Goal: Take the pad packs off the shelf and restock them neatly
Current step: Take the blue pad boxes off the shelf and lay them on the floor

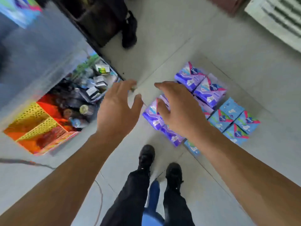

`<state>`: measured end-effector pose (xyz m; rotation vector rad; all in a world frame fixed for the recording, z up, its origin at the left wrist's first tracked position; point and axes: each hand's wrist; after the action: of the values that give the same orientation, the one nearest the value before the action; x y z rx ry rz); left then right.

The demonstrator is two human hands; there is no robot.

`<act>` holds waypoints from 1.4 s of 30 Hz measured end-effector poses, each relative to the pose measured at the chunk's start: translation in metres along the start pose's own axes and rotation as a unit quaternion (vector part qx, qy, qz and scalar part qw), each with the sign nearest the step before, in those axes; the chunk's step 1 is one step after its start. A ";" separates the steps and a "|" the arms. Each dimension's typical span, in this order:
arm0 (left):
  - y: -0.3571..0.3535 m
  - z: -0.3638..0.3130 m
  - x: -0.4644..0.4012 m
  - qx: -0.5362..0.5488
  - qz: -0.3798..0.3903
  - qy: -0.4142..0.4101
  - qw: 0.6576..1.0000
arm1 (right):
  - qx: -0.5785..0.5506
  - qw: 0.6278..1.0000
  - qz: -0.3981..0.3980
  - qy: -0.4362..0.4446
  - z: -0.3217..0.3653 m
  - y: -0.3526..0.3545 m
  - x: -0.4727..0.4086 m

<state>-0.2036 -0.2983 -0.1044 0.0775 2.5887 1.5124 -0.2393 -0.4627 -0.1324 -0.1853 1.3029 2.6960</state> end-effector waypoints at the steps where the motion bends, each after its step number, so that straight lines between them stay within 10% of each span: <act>1: 0.019 0.009 -0.001 -0.004 -0.025 0.010 1.000 | -0.010 1.000 0.006 0.028 0.021 -0.003 -0.012; 15: 0.163 0.231 -0.043 -0.011 -0.224 0.202 0.953 | -0.074 0.970 0.080 0.219 0.243 -0.159 -0.137; 27: 0.227 0.483 -0.087 -0.032 -0.223 0.289 0.930 | 0.012 0.962 0.172 0.211 0.391 -0.382 -0.250; 34: 0.218 0.515 -0.087 0.017 -0.206 0.315 0.926 | 0.169 0.931 0.235 0.220 0.407 -0.434 -0.286; 42: 0.207 0.495 -0.089 0.132 -0.218 0.320 0.913 | 0.076 0.975 0.165 0.130 0.388 -0.409 -0.276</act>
<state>-0.0478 0.2200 -0.1556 -1.0637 2.9656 1.1402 0.0864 0.0732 -0.1601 -0.3422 1.7504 2.8983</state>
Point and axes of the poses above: each hand's wrist, its own x-axis away from the middle knuckle, its own y-axis out of the back of the hand, z = x × y, and after that the axes turned 8 degrees about -z, right-handed
